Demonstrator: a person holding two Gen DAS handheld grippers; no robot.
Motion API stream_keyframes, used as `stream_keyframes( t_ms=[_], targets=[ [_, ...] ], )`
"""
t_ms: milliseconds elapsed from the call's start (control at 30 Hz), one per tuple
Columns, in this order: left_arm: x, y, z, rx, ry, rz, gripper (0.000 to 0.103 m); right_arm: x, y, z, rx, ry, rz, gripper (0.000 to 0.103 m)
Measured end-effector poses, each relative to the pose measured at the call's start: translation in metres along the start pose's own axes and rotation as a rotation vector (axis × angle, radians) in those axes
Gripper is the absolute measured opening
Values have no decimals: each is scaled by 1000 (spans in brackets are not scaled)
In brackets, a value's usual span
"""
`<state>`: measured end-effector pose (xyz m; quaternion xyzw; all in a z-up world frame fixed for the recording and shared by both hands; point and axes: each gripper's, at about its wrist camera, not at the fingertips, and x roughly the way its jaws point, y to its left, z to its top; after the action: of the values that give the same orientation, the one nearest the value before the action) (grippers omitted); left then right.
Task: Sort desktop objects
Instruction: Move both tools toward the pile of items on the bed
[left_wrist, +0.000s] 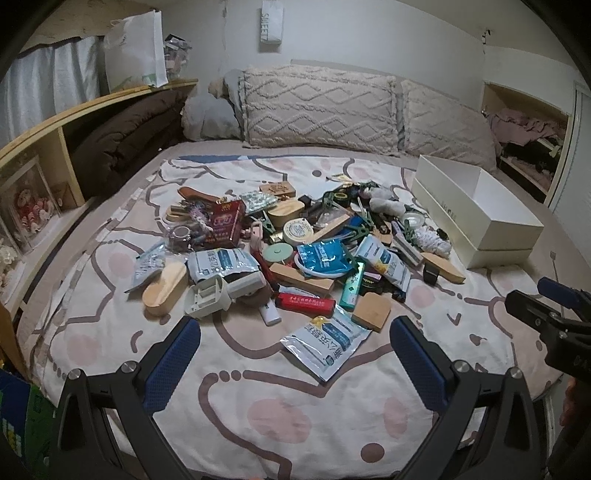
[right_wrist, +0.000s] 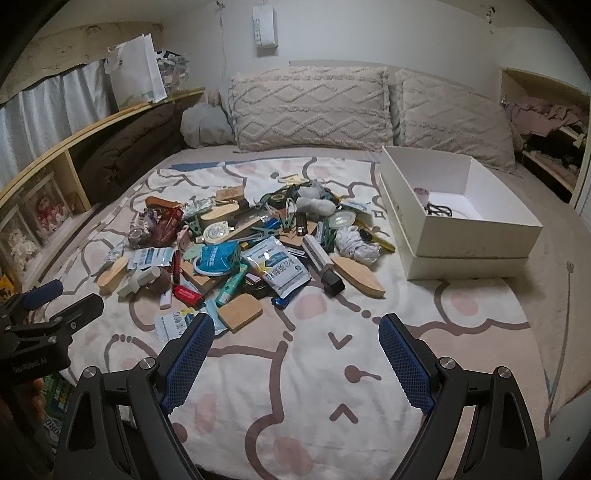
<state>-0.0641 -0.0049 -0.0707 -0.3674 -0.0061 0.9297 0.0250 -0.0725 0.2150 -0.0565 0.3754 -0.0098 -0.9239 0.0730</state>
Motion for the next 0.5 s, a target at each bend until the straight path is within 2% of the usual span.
stream_keyframes(
  t_ms=[133, 267, 500],
  targets=[
    [16, -2, -2, 10, 32, -3, 103, 15, -1, 0, 4, 31, 5, 91],
    [33, -2, -4, -11, 72, -45, 103, 31, -1, 0, 3, 60, 12, 91],
    [57, -2, -10, -18, 119, -70, 103, 59, 0, -2, 6, 114, 28, 91]
  ],
)
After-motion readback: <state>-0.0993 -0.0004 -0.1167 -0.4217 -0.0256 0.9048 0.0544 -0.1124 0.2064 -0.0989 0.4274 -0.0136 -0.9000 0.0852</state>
